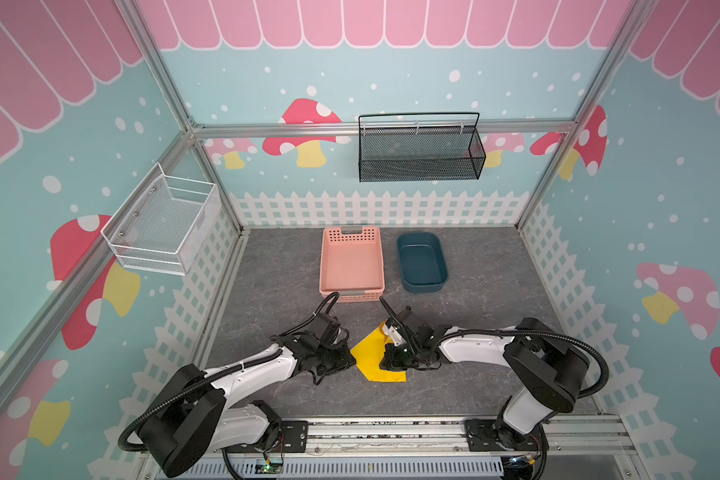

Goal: Place the utensils on the paper napkin and roll it up

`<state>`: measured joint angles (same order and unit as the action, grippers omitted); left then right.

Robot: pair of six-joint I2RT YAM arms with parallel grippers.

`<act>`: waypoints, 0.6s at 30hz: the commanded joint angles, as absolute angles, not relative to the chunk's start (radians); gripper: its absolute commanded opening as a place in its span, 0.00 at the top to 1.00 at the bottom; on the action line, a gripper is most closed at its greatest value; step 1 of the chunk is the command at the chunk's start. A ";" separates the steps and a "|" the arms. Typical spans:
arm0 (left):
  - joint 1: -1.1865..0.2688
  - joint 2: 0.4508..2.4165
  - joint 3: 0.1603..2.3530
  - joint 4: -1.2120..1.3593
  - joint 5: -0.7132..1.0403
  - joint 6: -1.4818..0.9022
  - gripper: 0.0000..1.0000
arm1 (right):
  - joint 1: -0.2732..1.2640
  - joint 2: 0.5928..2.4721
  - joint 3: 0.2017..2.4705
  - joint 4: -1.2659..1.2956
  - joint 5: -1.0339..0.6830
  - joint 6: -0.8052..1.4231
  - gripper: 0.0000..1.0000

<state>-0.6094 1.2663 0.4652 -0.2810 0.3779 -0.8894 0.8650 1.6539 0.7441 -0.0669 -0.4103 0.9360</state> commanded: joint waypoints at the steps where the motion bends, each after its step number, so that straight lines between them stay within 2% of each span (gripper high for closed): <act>1: -0.582 1.303 0.425 -0.136 0.463 -0.956 0.71 | 0.870 1.686 0.728 -0.110 -0.367 0.942 1.00; 10: -0.557 1.412 0.397 0.005 0.511 -0.956 0.68 | 0.870 1.684 0.730 -0.101 -0.371 0.948 1.00; 18: -0.535 1.432 0.441 0.020 0.461 -0.900 0.64 | 0.869 1.683 0.736 -0.103 -0.373 0.948 1.00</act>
<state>-0.5518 1.4094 0.4343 0.0448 0.5285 -0.9245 0.8650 1.6543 0.7441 -0.0635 -0.4103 0.9367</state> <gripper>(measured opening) 0.361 0.042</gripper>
